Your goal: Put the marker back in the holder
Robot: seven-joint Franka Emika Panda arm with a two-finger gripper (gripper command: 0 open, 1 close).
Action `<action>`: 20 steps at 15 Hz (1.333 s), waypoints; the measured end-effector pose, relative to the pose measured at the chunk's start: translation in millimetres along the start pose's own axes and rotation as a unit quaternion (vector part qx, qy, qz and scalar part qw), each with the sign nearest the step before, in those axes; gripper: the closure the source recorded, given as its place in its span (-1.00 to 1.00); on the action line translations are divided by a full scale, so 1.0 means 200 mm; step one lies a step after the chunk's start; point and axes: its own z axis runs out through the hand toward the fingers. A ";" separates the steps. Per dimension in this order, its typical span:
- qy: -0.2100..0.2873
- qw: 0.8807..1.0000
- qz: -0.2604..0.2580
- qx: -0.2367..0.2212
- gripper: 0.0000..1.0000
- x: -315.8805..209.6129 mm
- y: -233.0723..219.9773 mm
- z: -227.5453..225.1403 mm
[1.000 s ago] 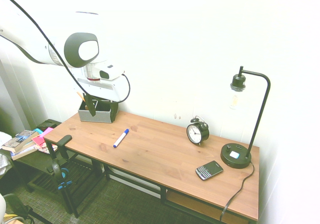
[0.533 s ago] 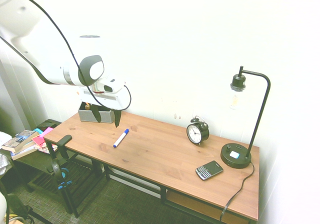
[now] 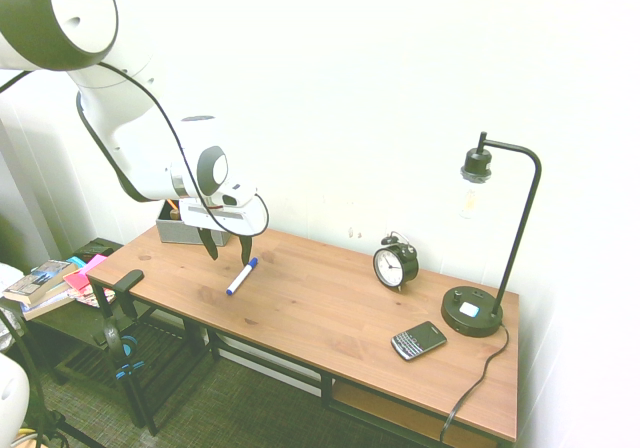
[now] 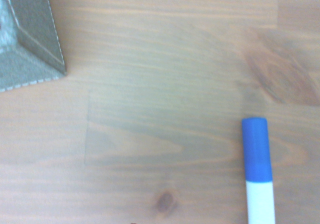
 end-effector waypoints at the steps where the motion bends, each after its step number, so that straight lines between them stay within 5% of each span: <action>1: 0.002 1.000 -0.003 0.001 1.00 0.01 -0.03 0.02; 20: -0.014 1.000 -0.005 0.010 1.00 0.16 -0.10 0.18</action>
